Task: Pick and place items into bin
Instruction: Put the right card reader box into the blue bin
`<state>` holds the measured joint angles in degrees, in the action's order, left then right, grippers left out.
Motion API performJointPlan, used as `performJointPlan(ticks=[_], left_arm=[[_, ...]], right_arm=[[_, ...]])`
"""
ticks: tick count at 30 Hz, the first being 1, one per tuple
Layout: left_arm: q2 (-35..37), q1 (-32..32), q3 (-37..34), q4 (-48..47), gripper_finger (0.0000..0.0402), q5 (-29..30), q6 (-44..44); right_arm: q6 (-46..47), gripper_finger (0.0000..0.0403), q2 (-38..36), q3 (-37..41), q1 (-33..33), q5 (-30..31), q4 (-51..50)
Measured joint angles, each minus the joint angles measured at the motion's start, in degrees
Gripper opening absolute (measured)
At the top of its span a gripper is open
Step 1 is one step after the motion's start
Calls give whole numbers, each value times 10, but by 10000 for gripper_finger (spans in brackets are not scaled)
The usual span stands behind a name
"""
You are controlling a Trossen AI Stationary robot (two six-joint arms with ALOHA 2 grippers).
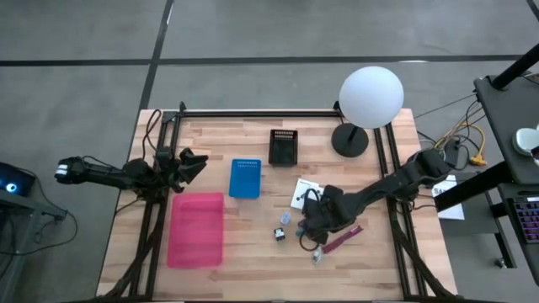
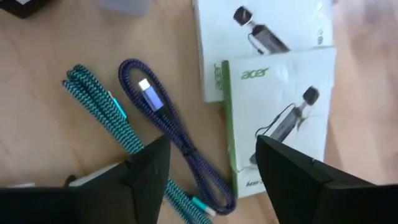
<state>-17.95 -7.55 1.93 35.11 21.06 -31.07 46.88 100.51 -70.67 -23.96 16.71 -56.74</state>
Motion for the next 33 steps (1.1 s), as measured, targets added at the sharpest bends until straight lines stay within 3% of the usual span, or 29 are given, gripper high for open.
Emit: performJointPlan(ticks=[10, 33], left_arm=[[-4, 0, 0, -1, 183, 0, 0], [-12, 0, -1, -1, 183, 0, 0]], right_arm=[[-54, 235, 35, 4, -1, 60, 6], [-71, 237, 63, 73, -1, 81, 68]])
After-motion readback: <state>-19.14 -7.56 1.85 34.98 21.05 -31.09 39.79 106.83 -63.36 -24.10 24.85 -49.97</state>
